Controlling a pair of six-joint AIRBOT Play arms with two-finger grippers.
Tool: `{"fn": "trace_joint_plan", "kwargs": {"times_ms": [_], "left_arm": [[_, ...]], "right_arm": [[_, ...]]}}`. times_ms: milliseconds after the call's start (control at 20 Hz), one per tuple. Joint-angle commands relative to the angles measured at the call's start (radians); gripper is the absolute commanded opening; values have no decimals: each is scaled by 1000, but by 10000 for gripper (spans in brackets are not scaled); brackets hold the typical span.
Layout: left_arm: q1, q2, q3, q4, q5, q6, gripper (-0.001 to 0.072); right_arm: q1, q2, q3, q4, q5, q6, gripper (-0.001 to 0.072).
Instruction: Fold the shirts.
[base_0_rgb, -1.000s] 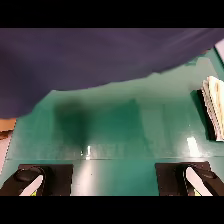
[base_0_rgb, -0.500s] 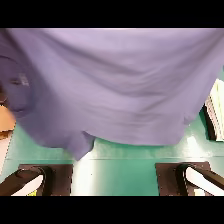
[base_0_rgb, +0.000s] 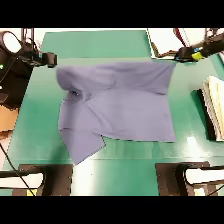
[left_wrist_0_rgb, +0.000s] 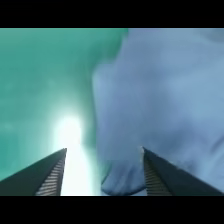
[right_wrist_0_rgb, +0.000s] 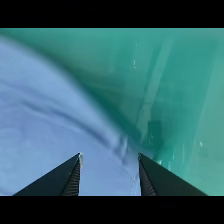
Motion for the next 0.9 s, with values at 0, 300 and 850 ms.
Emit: {"fn": "trace_joint_plan", "kwargs": {"times_ms": [0,300,850], "left_arm": [[77,-16,1,-26,-83,2,554],[227,187,-296,-225,-209,114,537],[227,430,-1053,-352,-79,133,538]], "right_arm": [[18,-80,81,-9,61,4,411],[9,91,-140,124,106,-28,369],[11,470,-597,278,-16,-54,369]]}}
